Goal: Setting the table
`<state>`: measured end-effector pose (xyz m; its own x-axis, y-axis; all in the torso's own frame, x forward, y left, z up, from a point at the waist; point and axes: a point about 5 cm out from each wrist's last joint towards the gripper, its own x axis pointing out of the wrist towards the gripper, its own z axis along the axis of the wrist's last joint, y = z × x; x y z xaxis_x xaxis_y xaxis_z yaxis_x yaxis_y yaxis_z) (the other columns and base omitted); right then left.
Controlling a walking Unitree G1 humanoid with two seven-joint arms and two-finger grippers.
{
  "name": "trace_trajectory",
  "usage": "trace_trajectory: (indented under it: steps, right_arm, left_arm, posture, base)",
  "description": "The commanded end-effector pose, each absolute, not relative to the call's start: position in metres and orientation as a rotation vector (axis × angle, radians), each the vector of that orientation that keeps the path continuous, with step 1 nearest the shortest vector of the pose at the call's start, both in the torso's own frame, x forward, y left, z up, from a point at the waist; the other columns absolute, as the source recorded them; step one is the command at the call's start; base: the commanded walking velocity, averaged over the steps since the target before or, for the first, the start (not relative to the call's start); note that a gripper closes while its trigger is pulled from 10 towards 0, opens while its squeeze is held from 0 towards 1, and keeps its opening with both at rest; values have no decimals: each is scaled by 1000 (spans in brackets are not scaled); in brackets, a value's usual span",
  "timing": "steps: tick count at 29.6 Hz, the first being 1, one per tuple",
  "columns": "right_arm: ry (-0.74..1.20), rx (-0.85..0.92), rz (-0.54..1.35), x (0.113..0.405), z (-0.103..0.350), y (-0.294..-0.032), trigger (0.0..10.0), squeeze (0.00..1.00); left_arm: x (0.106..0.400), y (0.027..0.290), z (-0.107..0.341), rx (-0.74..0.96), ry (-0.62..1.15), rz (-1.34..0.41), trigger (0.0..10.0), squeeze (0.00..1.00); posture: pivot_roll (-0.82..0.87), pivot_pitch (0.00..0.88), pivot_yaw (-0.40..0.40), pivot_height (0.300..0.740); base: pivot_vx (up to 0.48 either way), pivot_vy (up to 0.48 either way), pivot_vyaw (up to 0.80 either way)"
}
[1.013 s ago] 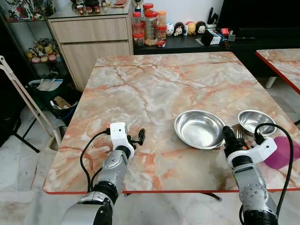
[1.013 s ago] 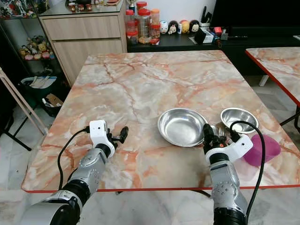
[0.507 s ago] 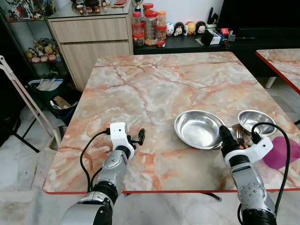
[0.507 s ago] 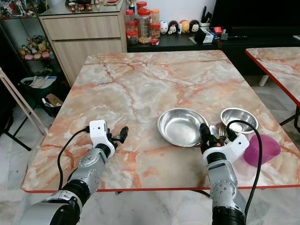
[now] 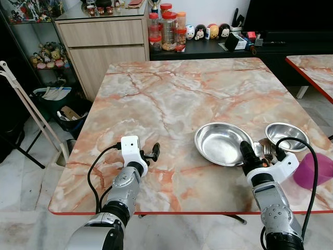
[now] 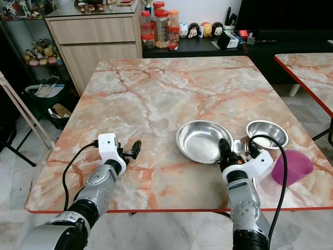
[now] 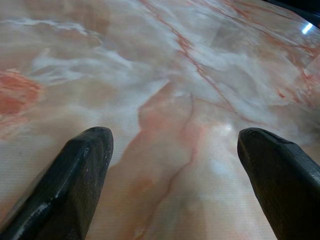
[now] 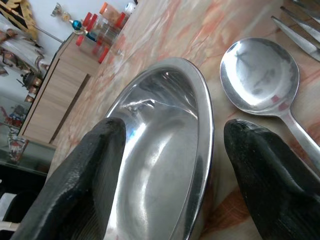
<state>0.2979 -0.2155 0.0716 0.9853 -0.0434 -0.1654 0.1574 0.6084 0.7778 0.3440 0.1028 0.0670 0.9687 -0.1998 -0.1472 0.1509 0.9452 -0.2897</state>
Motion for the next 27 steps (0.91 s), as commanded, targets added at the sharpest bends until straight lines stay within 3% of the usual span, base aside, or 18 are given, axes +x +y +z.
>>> trace_trajectory:
  steps: [1, 27]
  right_arm:
    - [135, 914, -114, 299, 72, -215, 10000, 0]
    - [121, 912, -115, 303, 75, -218, 10000, 0]
  left_arm:
    - [343, 103, 63, -270, 196, -176, 10000, 0]
    - [345, 105, 67, -271, 190, -172, 10000, 0]
  posture:
    - [-50, 0, 22, 740]
    - [-48, 0, 17, 740]
  base:
    - [0, 0, 0]
    - [0, 0, 0]
